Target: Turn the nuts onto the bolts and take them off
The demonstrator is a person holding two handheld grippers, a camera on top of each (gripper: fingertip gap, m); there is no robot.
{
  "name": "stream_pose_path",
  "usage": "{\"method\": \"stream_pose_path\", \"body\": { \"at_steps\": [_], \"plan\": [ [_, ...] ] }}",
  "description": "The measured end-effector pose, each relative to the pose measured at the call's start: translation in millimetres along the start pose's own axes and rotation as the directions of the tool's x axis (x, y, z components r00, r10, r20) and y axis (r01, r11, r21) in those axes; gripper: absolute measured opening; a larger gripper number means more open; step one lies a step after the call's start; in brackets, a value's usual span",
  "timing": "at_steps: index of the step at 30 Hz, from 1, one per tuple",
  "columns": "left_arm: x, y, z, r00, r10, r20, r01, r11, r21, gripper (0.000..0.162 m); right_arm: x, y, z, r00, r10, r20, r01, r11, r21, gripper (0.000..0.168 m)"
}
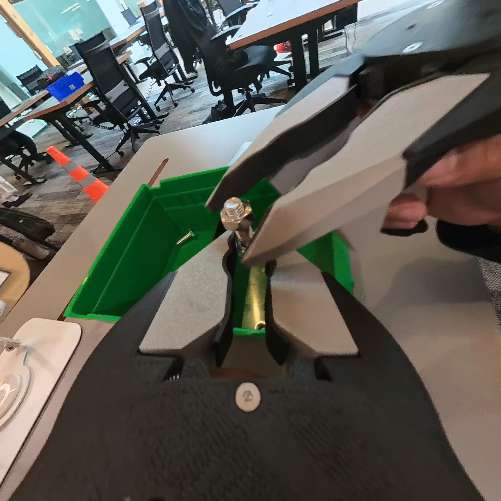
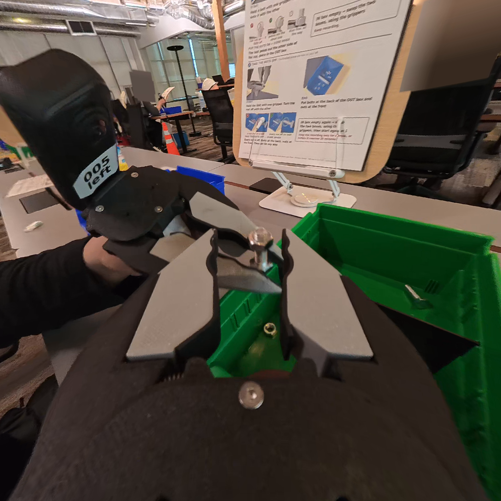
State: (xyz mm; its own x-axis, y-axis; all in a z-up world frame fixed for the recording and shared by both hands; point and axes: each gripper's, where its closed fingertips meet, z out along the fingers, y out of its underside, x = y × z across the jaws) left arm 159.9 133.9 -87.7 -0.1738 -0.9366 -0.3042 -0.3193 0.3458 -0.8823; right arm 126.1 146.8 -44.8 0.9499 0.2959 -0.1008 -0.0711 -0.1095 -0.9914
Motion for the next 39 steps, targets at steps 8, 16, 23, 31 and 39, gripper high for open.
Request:
{"method": "stream_pose_path", "body": {
  "at_steps": [8, 16, 23, 31, 39],
  "plan": [
    [6.2, -2.7, 1.1, 1.0, -0.004, -0.022, 0.004, 1.0, 0.01, 0.016, -11.6, 1.2, 6.2, 0.999, 0.011, 0.048, -0.011, 1.0, 0.001, 0.049],
    [-8.6, -3.0, -5.9, 0.999, -0.034, 0.004, 0.034, 0.999, 0.021, 0.016, -1.8, -5.0, -7.6, 0.999, 0.029, 0.044, -0.03, 0.999, 0.017, 0.04],
    [-1.4, -3.4, -4.1, 0.999, -0.04, -0.023, 0.04, 0.999, 0.021, 0.016, -6.5, -8.1, -6.5, 0.999, -0.006, 0.037, 0.005, 1.0, 0.021, 0.043],
    [14.1, -8.4, -1.4, 0.998, -0.018, -0.057, 0.019, 0.999, 0.027, 0.016, -14.0, -1.1, 4.1, 0.998, -0.001, 0.055, 0.001, 1.0, 0.001, 0.044],
    [-11.2, -4.2, -9.3, 0.999, -0.054, -0.002, 0.054, 0.998, 0.031, 0.016, -0.3, -10.8, -14.5, 0.999, 0.014, 0.034, -0.015, 0.999, 0.032, 0.038]
  ]
}}
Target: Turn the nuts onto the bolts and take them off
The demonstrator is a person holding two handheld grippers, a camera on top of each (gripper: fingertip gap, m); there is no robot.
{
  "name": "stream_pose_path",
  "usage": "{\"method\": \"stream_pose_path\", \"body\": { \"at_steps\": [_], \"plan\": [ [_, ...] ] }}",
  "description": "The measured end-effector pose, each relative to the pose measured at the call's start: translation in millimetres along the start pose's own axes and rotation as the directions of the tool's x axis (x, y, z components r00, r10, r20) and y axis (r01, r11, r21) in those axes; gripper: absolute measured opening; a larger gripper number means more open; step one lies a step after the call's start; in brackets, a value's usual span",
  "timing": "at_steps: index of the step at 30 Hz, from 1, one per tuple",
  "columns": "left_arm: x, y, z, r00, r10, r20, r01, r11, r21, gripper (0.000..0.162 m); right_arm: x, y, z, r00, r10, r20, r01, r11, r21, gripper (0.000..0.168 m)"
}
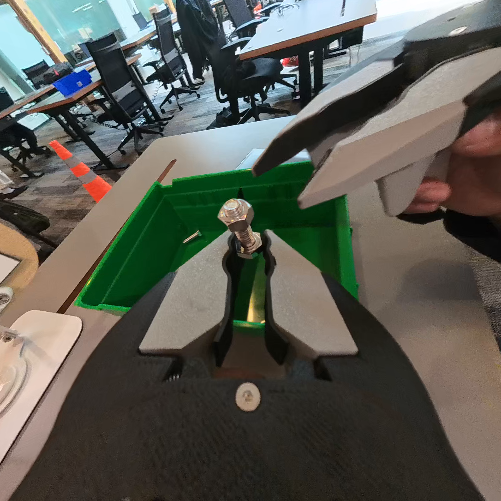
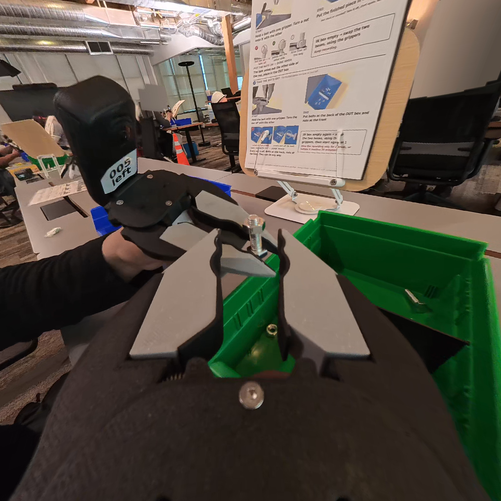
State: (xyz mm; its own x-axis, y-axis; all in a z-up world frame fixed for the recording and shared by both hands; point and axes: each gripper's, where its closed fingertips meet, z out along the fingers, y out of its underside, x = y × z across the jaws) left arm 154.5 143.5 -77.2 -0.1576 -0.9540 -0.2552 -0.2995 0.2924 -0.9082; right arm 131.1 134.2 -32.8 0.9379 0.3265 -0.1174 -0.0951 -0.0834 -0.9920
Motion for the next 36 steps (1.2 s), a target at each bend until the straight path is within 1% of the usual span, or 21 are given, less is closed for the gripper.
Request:
{"method": "stream_pose_path", "body": {
  "at_steps": [2, 4, 10, 13, 16, 19, 22, 24, 26, 28, 30, 32, 34, 36],
  "plan": [
    [14.6, -2.3, 4.3, 0.999, 0.026, -0.029, -0.026, 1.0, -0.003, 0.016, -9.1, 7.4, 10.6, 1.0, -0.001, 0.031, 0.002, 1.0, -0.022, 0.037],
    [29.3, -3.4, 8.1, 0.997, 0.061, -0.054, -0.062, 0.998, -0.008, 0.016, -15.2, 9.2, 17.9, 0.999, -0.005, 0.038, 0.005, 1.0, -0.02, 0.043],
    [-4.0, 2.5, -0.8, 1.0, -0.005, 0.008, 0.005, 1.0, -0.007, 0.016, 1.1, -1.0, -1.2, 1.0, -0.001, -0.004, 0.001, 1.0, 0.001, 0.039],
    [9.9, 0.9, 4.2, 1.0, 0.024, -0.017, -0.024, 1.0, -0.012, 0.016, -4.8, 3.9, 6.5, 1.0, -0.004, 0.014, 0.004, 1.0, -0.01, 0.035],
    [27.3, 2.5, 11.6, 0.997, 0.064, -0.044, -0.065, 0.997, -0.029, 0.016, -12.6, 11.2, 17.8, 1.0, -0.006, 0.029, 0.007, 0.999, -0.035, 0.043],
    [6.6, 7.2, 6.8, 0.999, 0.035, 0.004, -0.035, 0.999, -0.038, 0.016, -6.7, 2.4, 6.8, 0.999, 0.025, 0.036, -0.025, 1.0, -0.005, 0.041],
    [-9.2, 7.2, -0.4, 1.0, -0.002, 0.031, 0.003, 1.0, -0.029, 0.016, 5.7, -2.8, -3.2, 1.0, 0.023, -0.006, -0.023, 1.0, 0.016, 0.04],
    [-0.5, 3.8, 1.6, 1.0, 0.01, 0.012, -0.01, 1.0, -0.024, 0.016, -3.3, 0.8, 3.1, 0.999, 0.024, 0.03, -0.025, 1.0, 0.006, 0.036],
    [17.3, 2.4, 7.7, 0.999, 0.038, -0.024, -0.039, 0.999, -0.027, 0.016, -17.8, 8.1, 16.4, 0.995, 0.052, 0.084, -0.051, 0.999, -0.015, 0.041],
    [30.5, 0.4, 10.8, 0.997, 0.033, -0.066, -0.034, 0.999, -0.018, 0.016, -17.5, 12.3, 21.5, 0.998, 0.025, 0.063, -0.023, 0.999, -0.035, 0.044],
    [20.9, 2.7, 9.4, 0.999, 0.038, -0.03, -0.039, 0.999, -0.026, 0.015, -10.9, 4.5, 12.8, 0.999, 0.021, 0.041, -0.021, 1.0, -0.005, 0.044],
    [7.6, 5.7, 5.6, 1.0, 0.011, -0.006, -0.012, 1.0, -0.027, 0.016, -2.3, -3.2, 1.0, 0.999, 0.029, 0.021, -0.029, 0.999, 0.018, 0.044],
    [3.0, 4.4, 3.1, 1.0, -0.007, -0.005, 0.007, 1.0, -0.017, 0.016, 3.6, -1.8, -4.0, 1.0, 0.014, -0.004, -0.014, 1.0, -0.003, 0.044],
    [8.9, 2.9, 4.9, 1.0, 0.017, -0.01, -0.017, 1.0, -0.021, 0.016, -1.8, 3.0, 1.7, 1.0, 0.0, 0.009, 0.0, 1.0, -0.019, 0.039]
  ]
}}
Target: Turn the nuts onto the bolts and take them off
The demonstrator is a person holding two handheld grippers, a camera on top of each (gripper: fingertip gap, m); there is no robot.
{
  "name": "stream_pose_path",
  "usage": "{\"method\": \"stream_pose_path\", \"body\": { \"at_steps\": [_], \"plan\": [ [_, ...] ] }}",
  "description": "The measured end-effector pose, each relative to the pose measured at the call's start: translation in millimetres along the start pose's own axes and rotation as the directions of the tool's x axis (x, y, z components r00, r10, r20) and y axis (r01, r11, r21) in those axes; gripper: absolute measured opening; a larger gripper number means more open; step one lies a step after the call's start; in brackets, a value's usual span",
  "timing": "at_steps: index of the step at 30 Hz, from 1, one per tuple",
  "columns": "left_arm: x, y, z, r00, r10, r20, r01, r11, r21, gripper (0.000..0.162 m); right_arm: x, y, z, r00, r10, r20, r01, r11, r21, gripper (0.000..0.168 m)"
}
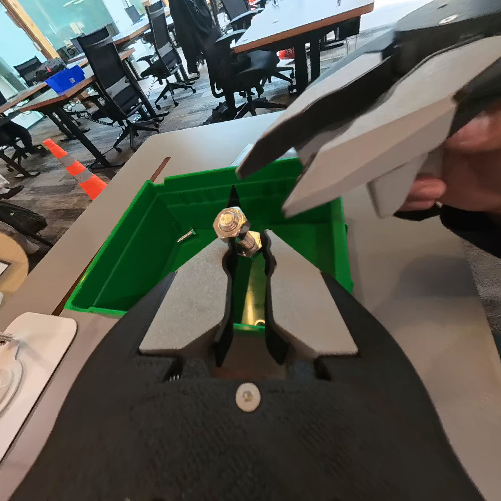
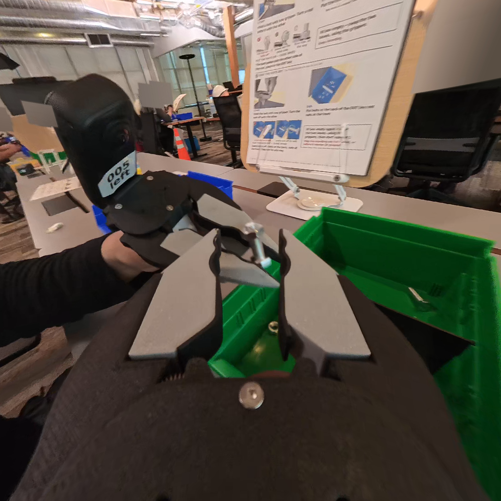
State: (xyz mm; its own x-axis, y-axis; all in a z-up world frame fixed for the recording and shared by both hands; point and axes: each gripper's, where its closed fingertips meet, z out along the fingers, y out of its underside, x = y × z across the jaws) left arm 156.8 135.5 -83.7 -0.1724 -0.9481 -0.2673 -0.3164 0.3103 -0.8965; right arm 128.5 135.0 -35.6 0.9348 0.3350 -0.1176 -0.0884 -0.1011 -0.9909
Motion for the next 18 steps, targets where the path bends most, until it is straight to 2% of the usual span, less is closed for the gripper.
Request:
{"method": "stream_pose_path", "body": {
  "at_steps": [3, 5, 11, 12, 14, 15, 18],
  "plan": [
    [18.0, 1.6, 7.4, 0.998, 0.048, -0.028, -0.049, 0.999, -0.021, 0.016, -14.2, 10.0, 18.5, 1.0, -0.015, 0.025, 0.016, 0.999, -0.03, 0.044],
    [18.0, 4.2, 7.9, 0.998, 0.052, -0.028, -0.053, 0.998, -0.031, 0.016, -14.0, 7.9, 16.9, 0.999, -0.028, 0.025, 0.029, 0.999, -0.025, 0.036],
    [9.0, 2.7, 3.7, 1.0, 0.022, -0.021, -0.023, 1.0, -0.022, 0.016, -6.8, 9.7, 8.8, 0.999, -0.01, 0.039, 0.011, 0.999, -0.042, 0.039],
    [11.4, 3.5, 4.9, 0.999, 0.033, -0.023, -0.033, 0.999, -0.028, 0.016, -6.8, 10.8, 10.3, 0.999, -0.023, 0.032, 0.024, 0.999, -0.049, 0.037],
    [15.4, 5.0, 6.9, 0.998, 0.049, -0.026, -0.05, 0.998, -0.037, 0.016, 3.4, 13.5, 11.0, 0.996, -0.08, -0.042, 0.077, 0.995, -0.063, 0.013],
    [15.6, 6.2, 7.3, 0.998, 0.053, -0.024, -0.055, 0.998, -0.045, 0.016, 6.7, 12.9, 9.9, 0.994, -0.089, -0.056, 0.086, 0.995, -0.057, 0.011],
    [13.0, 5.9, 7.2, 0.999, 0.036, -0.024, -0.037, 0.999, -0.032, 0.016, 10.1, 10.5, 6.5, 1.0, 0.02, -0.015, -0.021, 0.999, -0.028, 0.011]
  ]
}}
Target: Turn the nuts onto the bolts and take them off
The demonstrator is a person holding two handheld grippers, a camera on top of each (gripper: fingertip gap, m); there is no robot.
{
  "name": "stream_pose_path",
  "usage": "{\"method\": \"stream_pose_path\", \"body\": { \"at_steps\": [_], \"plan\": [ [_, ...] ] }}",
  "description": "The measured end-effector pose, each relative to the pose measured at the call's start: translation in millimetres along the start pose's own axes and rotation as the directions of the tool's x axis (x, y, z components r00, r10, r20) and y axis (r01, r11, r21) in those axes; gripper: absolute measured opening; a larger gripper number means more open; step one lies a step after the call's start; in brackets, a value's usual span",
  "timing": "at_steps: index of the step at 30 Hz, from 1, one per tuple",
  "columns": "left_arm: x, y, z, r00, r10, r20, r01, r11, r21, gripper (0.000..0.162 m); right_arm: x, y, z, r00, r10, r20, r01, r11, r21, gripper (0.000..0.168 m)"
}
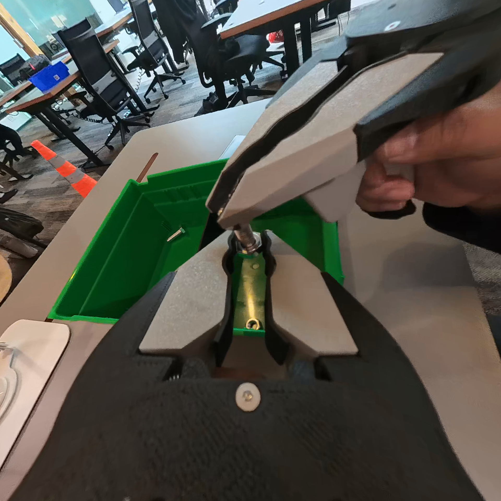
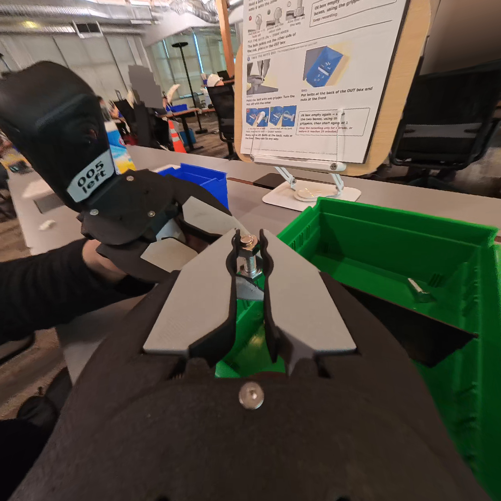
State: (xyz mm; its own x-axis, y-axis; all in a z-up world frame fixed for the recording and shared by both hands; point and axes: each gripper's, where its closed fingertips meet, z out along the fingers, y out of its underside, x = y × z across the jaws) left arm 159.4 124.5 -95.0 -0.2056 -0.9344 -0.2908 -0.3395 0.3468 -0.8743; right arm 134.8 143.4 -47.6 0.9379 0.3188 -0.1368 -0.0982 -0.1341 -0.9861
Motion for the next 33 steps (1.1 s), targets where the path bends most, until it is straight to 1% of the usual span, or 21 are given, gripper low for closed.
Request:
{"method": "stream_pose_path", "body": {
  "at_steps": [3, 7, 9, 12, 15, 17, 18, 19, 22, 23, 27, 30, 31, 33],
  "plan": [
    [2.0, -1.8, -0.1, 1.0, -0.015, -0.023, 0.016, 1.0, 0.013, 0.016, 1.1, -0.6, -1.5, 0.999, 0.049, 0.024, -0.05, 0.999, 0.012, 0.01],
    [0.0, -2.0, -1.0, 0.997, -0.058, -0.046, 0.06, 0.998, 0.028, 0.017, 4.1, -1.1, -1.6, 0.997, 0.078, 0.018, -0.079, 0.997, 0.019, 0.01],
    [-2.4, -2.1, -2.8, 0.996, -0.069, -0.049, 0.071, 0.997, 0.03, 0.024, 5.7, -0.2, -2.1, 0.997, 0.08, 0.012, -0.08, 0.997, 0.014, 0.009],
    [-2.1, -7.0, -9.2, 0.993, -0.085, -0.085, 0.09, 0.994, 0.054, 0.021, 9.5, -1.3, -3.3, 0.996, 0.085, -0.002, -0.085, 0.996, 0.017, 0.009],
    [-0.9, -11.8, -12.7, 0.984, -0.126, -0.125, 0.137, 0.988, 0.077, 0.022, 7.4, -2.3, -4.5, 0.996, 0.091, 0.011, -0.091, 0.996, 0.014, 0.009],
    [1.1, -13.2, -12.3, 0.979, -0.144, -0.148, 0.158, 0.983, 0.091, 0.017, 3.6, -2.0, -2.9, 0.996, 0.088, 0.021, -0.088, 0.996, 0.008, 0.009],
    [2.6, -13.6, -12.6, 0.975, -0.151, -0.163, 0.168, 0.981, 0.094, 0.015, 2.4, -1.5, -2.0, 0.996, 0.084, 0.022, -0.084, 0.996, 0.001, 0.005],
    [3.1, -14.1, -13.3, 0.972, -0.159, -0.174, 0.178, 0.979, 0.095, 0.016, 2.7, -2.2, -2.0, 0.997, 0.074, 0.016, -0.074, 0.997, 0.001, 0.004],
    [0.4, -15.6, -17.1, 0.971, -0.159, -0.179, 0.18, 0.978, 0.104, 0.008, 5.2, -4.6, -4.9, 0.997, 0.072, 0.007, -0.072, 0.997, 0.008, 0.004],
    [0.6, -16.1, -17.6, 0.97, -0.159, -0.181, 0.18, 0.978, 0.105, 0.008, 5.9, -6.2, -5.3, 0.997, 0.078, 0.008, -0.079, 0.997, 0.013, 0.0],
    [0.0, -12.5, -13.8, 0.978, -0.139, -0.154, 0.154, 0.984, 0.089, 0.006, 7.6, -12.0, -10.6, 0.997, 0.08, 0.001, -0.08, 0.996, 0.032, 0.0],
    [-4.0, -14.0, -13.4, 0.976, -0.162, -0.143, 0.178, 0.979, 0.103, 0.006, 5.7, -15.5, -10.0, 0.995, 0.1, 0.019, -0.101, 0.994, 0.045, 0.0],
    [-8.1, -13.9, -13.7, 0.978, -0.166, -0.124, 0.18, 0.978, 0.109, 0.006, 7.8, -15.4, -9.4, 0.995, 0.102, 0.007, -0.102, 0.994, 0.038, 0.004],
    [-19.2, -14.3, -15.5, 0.979, -0.187, -0.082, 0.196, 0.972, 0.128, 0.006, 11.7, -9.0, -8.0, 0.996, 0.09, -0.027, -0.09, 0.996, 0.0, 0.019]
  ]
}}
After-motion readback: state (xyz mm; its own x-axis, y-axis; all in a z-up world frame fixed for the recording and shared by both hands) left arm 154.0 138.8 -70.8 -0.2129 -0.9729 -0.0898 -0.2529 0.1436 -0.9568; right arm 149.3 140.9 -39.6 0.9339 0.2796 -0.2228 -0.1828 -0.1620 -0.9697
